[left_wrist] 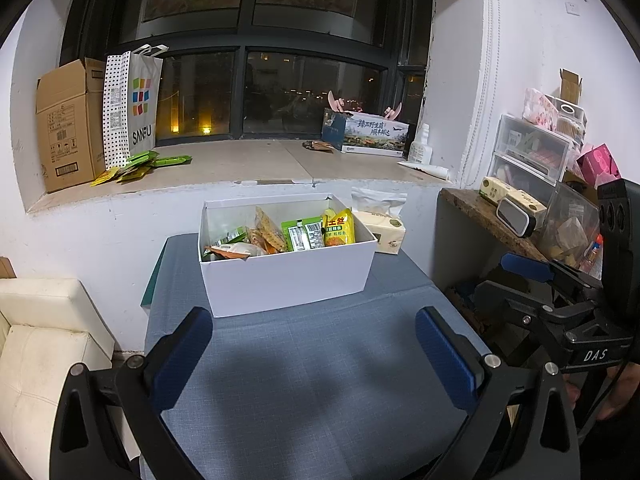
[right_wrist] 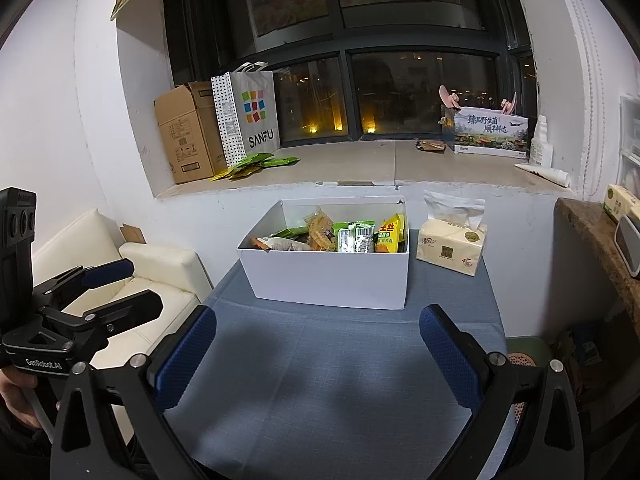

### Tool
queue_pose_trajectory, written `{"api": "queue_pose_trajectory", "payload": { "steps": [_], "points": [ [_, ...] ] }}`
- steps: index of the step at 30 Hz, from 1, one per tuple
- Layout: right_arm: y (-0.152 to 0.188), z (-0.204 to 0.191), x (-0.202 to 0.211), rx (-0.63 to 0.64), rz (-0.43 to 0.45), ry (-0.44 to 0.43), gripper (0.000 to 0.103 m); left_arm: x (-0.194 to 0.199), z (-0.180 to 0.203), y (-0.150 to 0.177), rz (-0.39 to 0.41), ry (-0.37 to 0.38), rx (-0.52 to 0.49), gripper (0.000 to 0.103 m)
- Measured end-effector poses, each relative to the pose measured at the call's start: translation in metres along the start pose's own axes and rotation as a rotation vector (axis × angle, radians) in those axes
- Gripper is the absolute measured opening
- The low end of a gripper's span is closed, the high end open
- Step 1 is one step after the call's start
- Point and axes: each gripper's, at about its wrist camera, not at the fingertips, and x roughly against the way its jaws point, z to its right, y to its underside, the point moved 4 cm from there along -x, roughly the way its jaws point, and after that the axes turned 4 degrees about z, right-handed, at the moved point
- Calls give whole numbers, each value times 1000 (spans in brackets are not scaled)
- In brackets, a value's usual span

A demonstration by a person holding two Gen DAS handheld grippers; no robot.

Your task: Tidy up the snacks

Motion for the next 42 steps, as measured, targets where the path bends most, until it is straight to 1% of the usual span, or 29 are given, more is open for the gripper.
{"api": "queue_pose_trajectory", "payload": {
  "steps": [42],
  "points": [
    [1, -2, 0, 6, 1, 1, 103, -1, 1, 3, -9, 6, -9, 103]
  ]
}}
